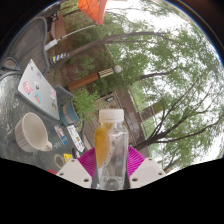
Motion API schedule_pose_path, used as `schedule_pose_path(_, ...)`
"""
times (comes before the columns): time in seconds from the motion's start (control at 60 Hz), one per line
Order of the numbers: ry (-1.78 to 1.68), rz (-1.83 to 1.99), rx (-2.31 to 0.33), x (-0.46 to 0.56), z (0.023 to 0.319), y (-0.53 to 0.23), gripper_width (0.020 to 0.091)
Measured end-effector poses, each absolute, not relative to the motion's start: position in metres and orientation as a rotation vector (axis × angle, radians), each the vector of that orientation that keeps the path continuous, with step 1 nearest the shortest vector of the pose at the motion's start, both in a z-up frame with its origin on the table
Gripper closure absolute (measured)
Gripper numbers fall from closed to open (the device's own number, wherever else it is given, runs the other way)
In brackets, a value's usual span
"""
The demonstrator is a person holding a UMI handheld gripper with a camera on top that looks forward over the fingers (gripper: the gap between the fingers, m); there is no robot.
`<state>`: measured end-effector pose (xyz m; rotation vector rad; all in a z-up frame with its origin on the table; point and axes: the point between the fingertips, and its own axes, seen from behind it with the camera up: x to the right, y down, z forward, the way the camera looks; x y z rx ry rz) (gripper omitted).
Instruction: Pour water
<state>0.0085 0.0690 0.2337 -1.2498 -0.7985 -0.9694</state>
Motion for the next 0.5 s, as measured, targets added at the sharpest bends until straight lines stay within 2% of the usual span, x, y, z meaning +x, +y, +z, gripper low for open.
schedule_pose_path(0.067,-0.572,-0.659,-1.408,0.014,0.216,0.073,0.0732)
schedule_pose_path(0.083,-0.487,-0.602,-1.406,0.026,0.219,0.053,0.0732)
schedule_pose_path(0.1,-0.483,-0.536,-1.467,0.026,0.223,0.075,0.0731)
schedule_pose_path(0.167,-0.267,-0.254,-1.585,0.035,0.201,0.094,0.0732)
schedule_pose_path(0.25,-0.044,0.022,-1.652,0.046,0.158,0.087,0.0731)
schedule_pose_path(0.3,-0.011,0.081,-1.673,0.052,0.147,0.099,0.0731)
schedule_pose_path(0.317,0.022,0.109,-1.653,0.049,0.125,0.096,0.0731)
schedule_pose_path(0.333,0.027,0.114,-1.66,0.057,0.138,0.098,0.0731)
schedule_pose_path(0.417,0.048,0.149,-1.667,0.064,0.122,0.105,0.0732)
schedule_pose_path(0.45,0.032,0.136,-1.675,0.069,0.127,0.108,0.0731)
schedule_pose_path(0.467,0.046,0.148,-1.67,0.069,0.113,0.106,0.0731)
schedule_pose_path(0.5,0.028,0.138,-1.676,0.067,0.108,0.109,0.073)
